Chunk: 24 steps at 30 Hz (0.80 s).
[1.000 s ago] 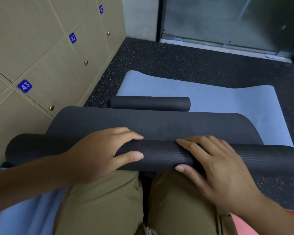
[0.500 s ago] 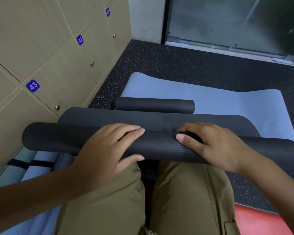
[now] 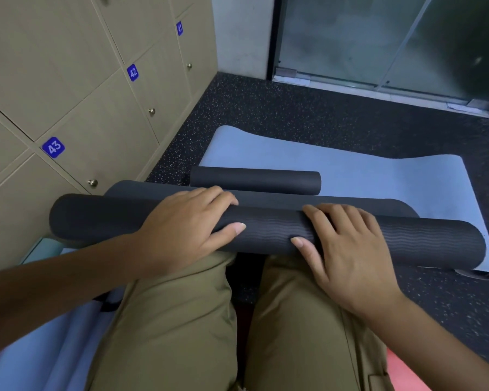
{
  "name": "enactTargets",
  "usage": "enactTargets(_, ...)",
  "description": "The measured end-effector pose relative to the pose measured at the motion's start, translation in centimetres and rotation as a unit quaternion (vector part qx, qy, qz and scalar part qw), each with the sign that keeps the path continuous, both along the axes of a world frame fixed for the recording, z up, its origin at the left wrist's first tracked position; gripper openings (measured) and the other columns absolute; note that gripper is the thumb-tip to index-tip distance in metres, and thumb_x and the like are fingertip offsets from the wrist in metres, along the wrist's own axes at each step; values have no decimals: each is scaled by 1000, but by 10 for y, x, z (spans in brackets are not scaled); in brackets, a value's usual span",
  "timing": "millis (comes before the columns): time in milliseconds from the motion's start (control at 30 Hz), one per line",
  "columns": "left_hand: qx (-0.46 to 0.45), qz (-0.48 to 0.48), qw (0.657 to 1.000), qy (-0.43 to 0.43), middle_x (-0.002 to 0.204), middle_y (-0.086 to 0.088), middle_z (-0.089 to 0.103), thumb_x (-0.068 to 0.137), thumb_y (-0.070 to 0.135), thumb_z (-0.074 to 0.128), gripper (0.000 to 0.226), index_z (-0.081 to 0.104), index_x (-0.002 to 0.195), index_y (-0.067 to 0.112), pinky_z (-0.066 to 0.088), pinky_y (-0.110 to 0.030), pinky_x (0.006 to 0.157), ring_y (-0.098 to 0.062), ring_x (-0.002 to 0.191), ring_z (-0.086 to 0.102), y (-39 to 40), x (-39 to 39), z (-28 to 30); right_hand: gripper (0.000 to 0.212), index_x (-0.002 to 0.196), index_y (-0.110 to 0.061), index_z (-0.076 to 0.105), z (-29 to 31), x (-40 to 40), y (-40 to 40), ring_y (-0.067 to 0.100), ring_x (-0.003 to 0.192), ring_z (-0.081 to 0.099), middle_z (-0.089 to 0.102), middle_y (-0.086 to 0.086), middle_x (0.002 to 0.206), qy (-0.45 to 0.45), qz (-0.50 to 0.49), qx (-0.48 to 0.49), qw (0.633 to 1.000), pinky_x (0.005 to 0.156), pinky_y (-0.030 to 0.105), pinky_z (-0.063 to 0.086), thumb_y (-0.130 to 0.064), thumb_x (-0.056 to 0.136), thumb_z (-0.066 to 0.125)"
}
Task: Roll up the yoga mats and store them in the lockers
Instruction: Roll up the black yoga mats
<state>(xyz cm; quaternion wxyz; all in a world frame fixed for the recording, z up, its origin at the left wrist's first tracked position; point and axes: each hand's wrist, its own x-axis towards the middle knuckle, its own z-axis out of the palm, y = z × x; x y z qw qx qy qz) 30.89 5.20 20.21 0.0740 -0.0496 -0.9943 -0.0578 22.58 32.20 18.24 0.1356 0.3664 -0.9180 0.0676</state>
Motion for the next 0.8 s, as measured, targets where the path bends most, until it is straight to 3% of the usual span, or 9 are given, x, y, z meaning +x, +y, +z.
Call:
enactTargets(167, -65, 0, 996, 65, 105, -5, 64, 103, 62, 33, 64, 65, 117, 9, 50, -45, 71, -27, 84, 59, -3, -2, -6, 56, 118, -20, 65, 1, -20, -10, 26, 93, 60, 66, 0, 100, -27, -10, -10, 1000, 82, 41, 43, -59, 104, 27)
enactTargets(333, -116, -4, 988, 98, 118, -14, 65, 99, 71, 38, 82, 61, 132, 0, 50, -48, 85, -35, 100, 62, 0, 1, -17, 59, 101, -27, 63, 6, -40, -21, 20, 80, 59, 63, -6, 83, -65, -14, 8, 998, 69, 36, 42, -63, 101, 17)
enactTargets(467, -131, 4, 987, 89, 105, -13, 65, 91, 84, 35, 95, 62, 127, -1, 49, -47, 77, -33, 87, 62, -2, -11, -27, 63, 97, -33, 61, 12, -52, -29, 17, 78, 59, 62, -9, 80, -96, -13, 24, 995, 62, 34, 39, -67, 97, 9)
enactTargets(633, -162, -2, 982, 94, 80, -6, 57, 90, 88, 27, 91, 66, 104, 6, 45, -43, 62, -27, 68, 55, -10, -30, -30, 62, 91, -24, 62, 3, -60, -33, 23, 79, 60, 65, -4, 81, -50, -34, -7, 998, 72, 39, 44, -64, 101, 15)
enactTargets(800, -108, 10, 993, 50, 82, 3, 59, 83, 91, 14, 89, 58, 104, 18, 49, -39, 65, -23, 72, 61, -14, -45, -19, 49, 97, -14, 64, -13, -51, -30, 31, 83, 57, 63, 5, 86, 53, -55, -66, 995, 80, 44, 44, -51, 106, 34)
